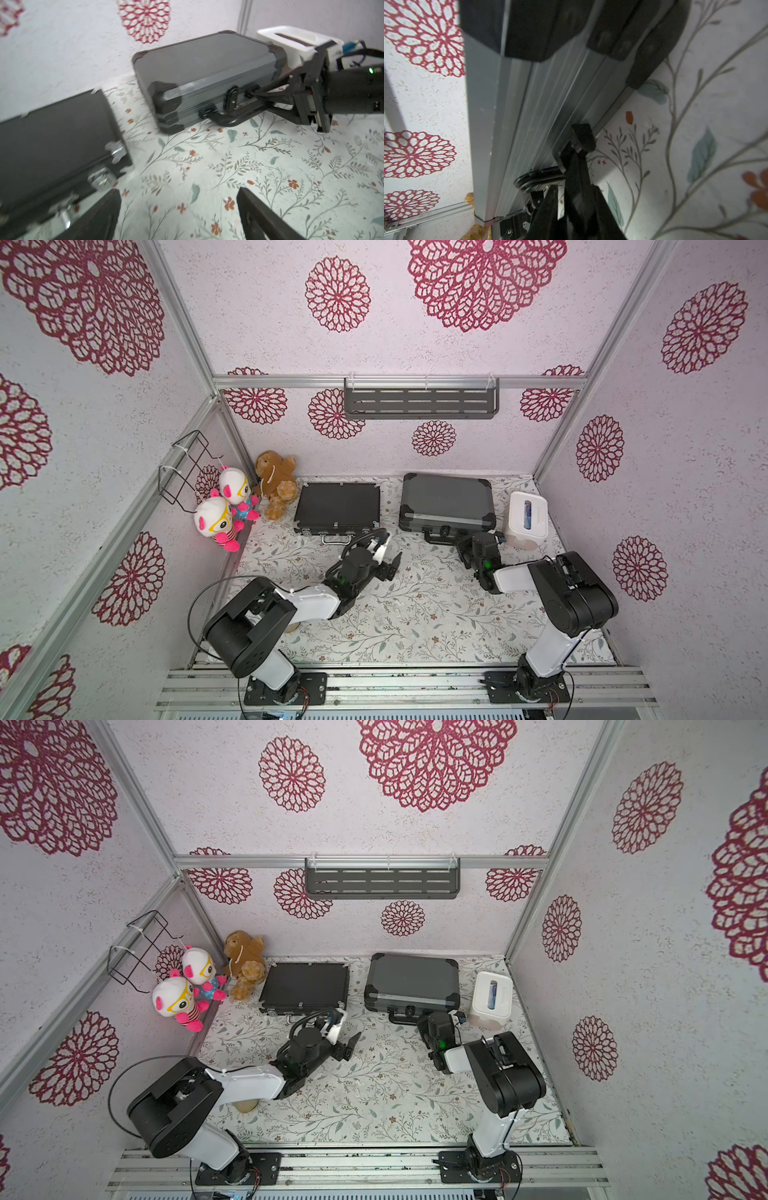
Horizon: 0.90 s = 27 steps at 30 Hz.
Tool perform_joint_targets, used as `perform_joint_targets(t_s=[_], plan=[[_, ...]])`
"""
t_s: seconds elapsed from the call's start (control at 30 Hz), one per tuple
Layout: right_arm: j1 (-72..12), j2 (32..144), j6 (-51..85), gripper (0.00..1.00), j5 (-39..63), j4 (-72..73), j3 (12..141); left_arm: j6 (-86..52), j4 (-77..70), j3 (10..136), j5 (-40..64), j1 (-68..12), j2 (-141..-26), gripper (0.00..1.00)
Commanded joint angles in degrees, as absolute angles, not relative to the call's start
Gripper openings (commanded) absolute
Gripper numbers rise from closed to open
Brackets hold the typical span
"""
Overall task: Open the poker set cases
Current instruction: Pick up the poker set case from the center of the board.
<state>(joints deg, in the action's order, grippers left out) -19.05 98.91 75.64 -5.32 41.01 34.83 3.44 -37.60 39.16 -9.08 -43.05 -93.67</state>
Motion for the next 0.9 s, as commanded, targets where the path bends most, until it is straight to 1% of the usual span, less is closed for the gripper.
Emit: perform_joint_targets(t_s=[0.0, 0.07, 0.17, 0.3, 0.5, 0.67, 0.87], plan=[[-18.1, 96.2, 61.1, 0.0, -1.1, 36.7, 35.6, 21.8, -29.6, 49.5, -9.7, -46.8, -99.9, 0.9], [-16.8, 95.7, 60.7, 0.0, 1.0, 37.2, 34.8, 27.0, -25.1, 55.1, -9.5, -47.2, -104.0, 0.9], [-14.9, 94.8, 60.7, 0.0, 4.1, 38.7, 33.4, 31.1, -17.4, 63.2, -7.9, -47.1, -109.2, 0.9], [-14.2, 94.1, 60.8, 0.0, 7.0, 39.8, 32.7, 34.5, -13.9, 71.2, -5.8, -46.7, -116.2, 0.89], [-14.1, 95.5, 61.6, 0.0, 9.6, 41.8, 33.2, 35.6, -11.6, 76.5, -2.1, -45.2, -120.6, 0.9], [-14.1, 97.9, 63.4, 0.0, 11.0, 44.6, 33.7, 35.9, -10.5, 79.2, -1.0, -45.1, -123.1, 0.9], [-14.3, 99.2, 65.2, 0.0, 11.3, 46.6, 34.0, 38.1, -12.0, 81.7, -1.8, -45.5, -126.5, 0.86]])
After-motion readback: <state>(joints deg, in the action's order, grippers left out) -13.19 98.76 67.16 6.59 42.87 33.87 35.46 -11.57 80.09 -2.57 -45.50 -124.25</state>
